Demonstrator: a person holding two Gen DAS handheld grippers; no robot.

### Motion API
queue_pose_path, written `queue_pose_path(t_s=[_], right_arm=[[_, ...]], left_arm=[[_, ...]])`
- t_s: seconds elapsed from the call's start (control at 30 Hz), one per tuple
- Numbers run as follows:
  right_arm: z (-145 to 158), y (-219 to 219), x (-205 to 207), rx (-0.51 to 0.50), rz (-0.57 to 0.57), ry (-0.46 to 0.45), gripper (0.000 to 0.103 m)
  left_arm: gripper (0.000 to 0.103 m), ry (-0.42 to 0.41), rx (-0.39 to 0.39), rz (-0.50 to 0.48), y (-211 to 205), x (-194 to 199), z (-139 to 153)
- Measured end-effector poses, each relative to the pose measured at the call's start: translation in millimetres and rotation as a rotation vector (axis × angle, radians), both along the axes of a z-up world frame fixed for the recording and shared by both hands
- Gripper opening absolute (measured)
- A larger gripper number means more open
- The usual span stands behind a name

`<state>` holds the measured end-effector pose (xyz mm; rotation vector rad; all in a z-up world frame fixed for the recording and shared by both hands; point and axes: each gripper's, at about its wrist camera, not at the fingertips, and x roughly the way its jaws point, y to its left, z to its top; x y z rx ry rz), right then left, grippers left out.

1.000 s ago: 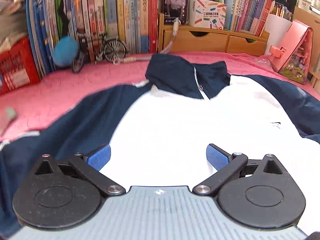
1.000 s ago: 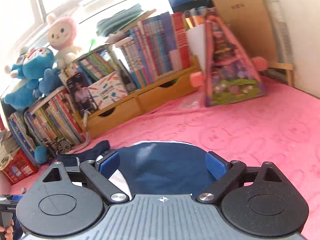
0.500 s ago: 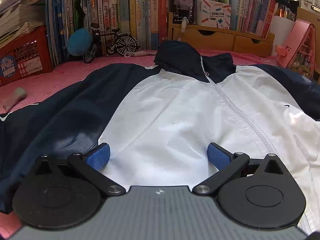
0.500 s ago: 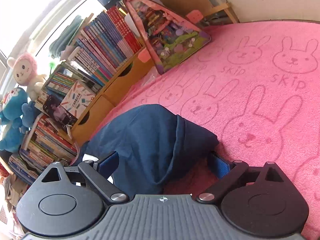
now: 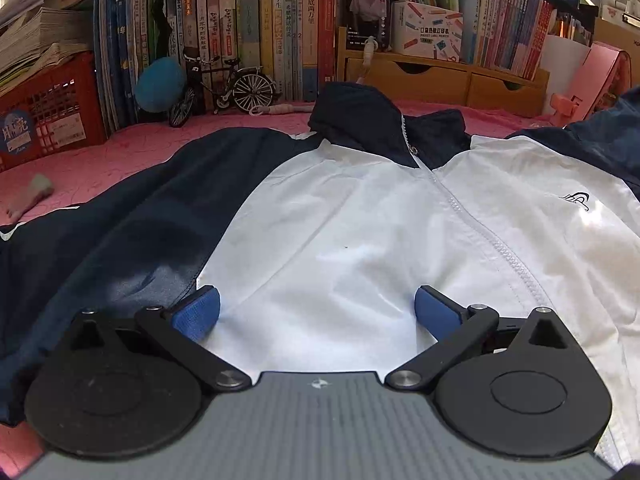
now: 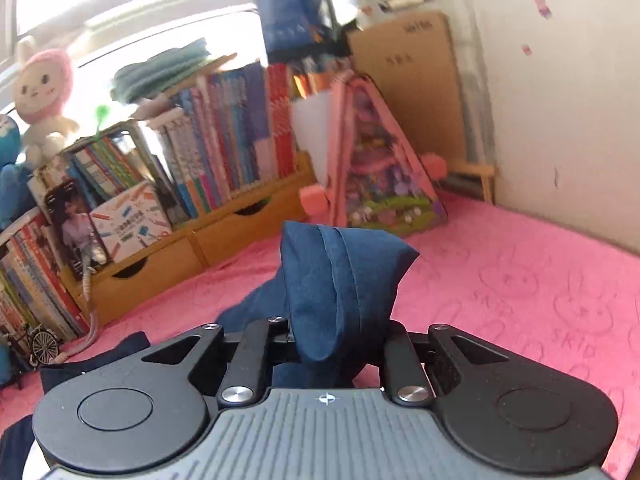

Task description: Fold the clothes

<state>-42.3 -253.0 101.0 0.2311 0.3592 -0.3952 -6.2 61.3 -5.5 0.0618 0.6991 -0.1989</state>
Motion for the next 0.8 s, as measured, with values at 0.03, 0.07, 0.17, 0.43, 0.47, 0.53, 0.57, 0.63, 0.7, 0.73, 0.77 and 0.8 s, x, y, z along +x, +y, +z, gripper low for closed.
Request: queue_pose_path(t_s=[0.03, 0.07, 0.17, 0.43, 0.47, 0.53, 0.57, 0.63, 0.7, 0.73, 0.77, 0.8], right_arm=[[7, 24, -2, -0.074, 0.092, -0.025, 0.017], [13, 48, -5, -0.147, 0.187, -0.049, 0.017], [12, 111, -13, -0.279, 0.536, -0.019, 0.02], [-44, 162, -54, -0.352, 0.872, 0.174, 0.042], [-48, 159, -59, -0.347, 0.879, 0.187, 0.044], [-52, 149, -72, -0.336, 0.898, 0.203, 0.056], [-52, 144, -78, -0.326, 0.906, 0.205, 0.059], [-50, 131, -87, -0.281, 0.925, 0.192, 0.069], [-45, 117, -92, -0.211, 0.93, 0.159, 0.072], [-43, 108, -92, -0.161, 0.913, 0.141, 0.076], [-40, 99, -91, -0.109, 0.895, 0.122, 0.077], [-39, 89, -85, -0.045, 0.86, 0.108, 0.078]], left_arm=[[0.103, 0.0, -0.001, 0.0, 0, 0, 0], [0.103, 0.0, -0.002, 0.0, 0, 0, 0], [0.103, 0.0, -0.005, 0.001, 0, 0, 0], [0.103, -0.001, -0.008, 0.003, 0, 0, 0], [0.103, -0.001, -0.008, 0.003, 1, 0, 0], [0.103, -0.001, -0.008, 0.003, 1, 0, 1], [0.103, -0.001, -0.008, 0.002, 1, 0, 1], [0.103, -0.001, -0.008, 0.002, 2, 0, 1], [0.103, -0.001, -0.007, 0.002, 2, 0, 1], [0.103, -0.001, -0.006, 0.003, 2, 0, 1], [0.103, 0.0, -0.006, 0.003, 2, 0, 1], [0.103, 0.0, -0.005, 0.003, 1, 0, 1]])
